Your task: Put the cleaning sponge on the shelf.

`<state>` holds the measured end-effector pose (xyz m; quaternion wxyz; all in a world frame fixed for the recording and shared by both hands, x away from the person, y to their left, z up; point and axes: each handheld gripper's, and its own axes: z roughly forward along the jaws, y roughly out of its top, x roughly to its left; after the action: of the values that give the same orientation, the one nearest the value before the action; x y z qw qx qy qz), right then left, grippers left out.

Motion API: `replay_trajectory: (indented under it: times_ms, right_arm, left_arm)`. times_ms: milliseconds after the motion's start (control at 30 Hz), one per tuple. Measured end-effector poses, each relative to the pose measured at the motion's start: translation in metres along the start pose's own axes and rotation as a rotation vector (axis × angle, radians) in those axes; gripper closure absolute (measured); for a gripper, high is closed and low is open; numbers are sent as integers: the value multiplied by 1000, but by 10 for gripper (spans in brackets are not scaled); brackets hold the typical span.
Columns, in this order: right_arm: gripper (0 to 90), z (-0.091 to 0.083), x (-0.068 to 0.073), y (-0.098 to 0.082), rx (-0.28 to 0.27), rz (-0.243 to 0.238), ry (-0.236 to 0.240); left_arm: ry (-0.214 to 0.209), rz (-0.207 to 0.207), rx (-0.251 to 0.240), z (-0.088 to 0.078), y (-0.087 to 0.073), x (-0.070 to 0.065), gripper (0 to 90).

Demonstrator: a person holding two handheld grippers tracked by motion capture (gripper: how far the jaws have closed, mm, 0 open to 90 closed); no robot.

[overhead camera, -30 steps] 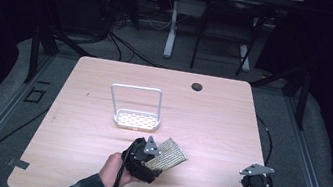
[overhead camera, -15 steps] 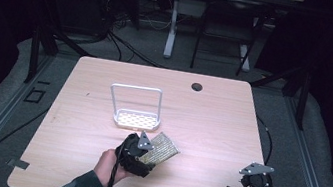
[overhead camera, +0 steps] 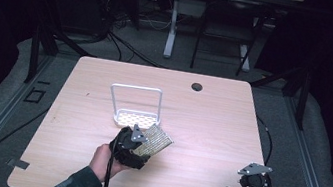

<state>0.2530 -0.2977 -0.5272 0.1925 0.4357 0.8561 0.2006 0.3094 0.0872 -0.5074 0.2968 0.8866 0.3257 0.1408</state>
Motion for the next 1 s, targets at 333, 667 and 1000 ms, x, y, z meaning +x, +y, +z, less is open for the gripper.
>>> replay_trajectory:
  times_ms: [333,667,1000]
  right_arm:
    - [136,-2,2,1,-8,-5,-7]
    - [136,-3,1,-1,-3,-1,-10]
    - [137,-2,1,-2,5,2,-3]
  left_arm:
    - [40,-45,-2,-2,-5,14,315]
    - [78,-62,9,0,-7,22,321]
    - [132,-119,30,7,-11,43,325]
